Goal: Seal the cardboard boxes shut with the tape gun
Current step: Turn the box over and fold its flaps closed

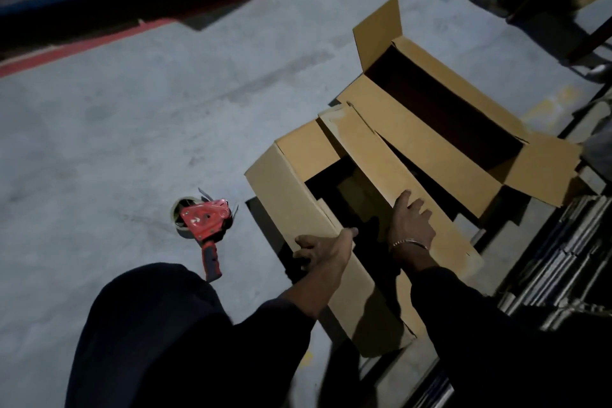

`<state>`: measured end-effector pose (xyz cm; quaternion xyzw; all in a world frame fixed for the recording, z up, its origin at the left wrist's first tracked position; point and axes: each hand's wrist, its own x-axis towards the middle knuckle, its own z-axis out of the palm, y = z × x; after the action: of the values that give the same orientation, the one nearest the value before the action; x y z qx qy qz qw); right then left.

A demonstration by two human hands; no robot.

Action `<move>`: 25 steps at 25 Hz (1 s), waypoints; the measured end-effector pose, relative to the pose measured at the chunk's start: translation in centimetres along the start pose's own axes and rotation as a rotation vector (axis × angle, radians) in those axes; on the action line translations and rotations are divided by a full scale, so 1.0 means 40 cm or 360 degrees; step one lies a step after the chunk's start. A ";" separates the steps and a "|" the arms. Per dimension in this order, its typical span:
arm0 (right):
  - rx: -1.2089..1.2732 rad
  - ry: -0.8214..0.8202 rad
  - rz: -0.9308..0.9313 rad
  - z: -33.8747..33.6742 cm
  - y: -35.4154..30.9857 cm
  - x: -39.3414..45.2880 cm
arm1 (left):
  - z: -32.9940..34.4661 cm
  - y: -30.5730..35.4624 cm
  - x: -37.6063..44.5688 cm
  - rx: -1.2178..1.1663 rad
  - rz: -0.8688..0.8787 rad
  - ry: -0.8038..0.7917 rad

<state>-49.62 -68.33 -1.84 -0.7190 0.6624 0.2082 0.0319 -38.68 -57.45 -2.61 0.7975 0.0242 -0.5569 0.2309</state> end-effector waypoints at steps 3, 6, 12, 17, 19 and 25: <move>-0.0044 -0.0024 0.0080 -0.045 -0.037 -0.021 | 0.015 -0.008 0.019 0.0233 0.0208 -0.0031; 0.0050 0.0040 0.0133 -0.117 -0.062 -0.061 | -0.011 -0.003 0.011 0.0363 0.0337 0.0113; 0.0189 0.0121 0.0062 -0.325 -0.101 -0.107 | -0.233 0.026 0.000 0.0410 0.0608 0.0406; 0.0218 0.0313 -0.0115 -0.449 -0.262 -0.180 | -0.454 0.122 -0.045 0.0507 0.0781 0.0504; 0.0284 0.0362 -0.0193 -0.503 -0.345 -0.198 | -0.583 0.154 -0.017 0.0456 0.0809 0.0562; 0.0523 0.0404 -0.0421 -0.635 -0.624 -0.278 | -1.015 0.145 0.047 0.0266 0.0942 0.0791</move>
<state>-19.39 -63.05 19.38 -0.8050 0.5861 -0.0003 0.0919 -0.65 -47.00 8.75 0.8965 -0.1970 -0.2563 0.3029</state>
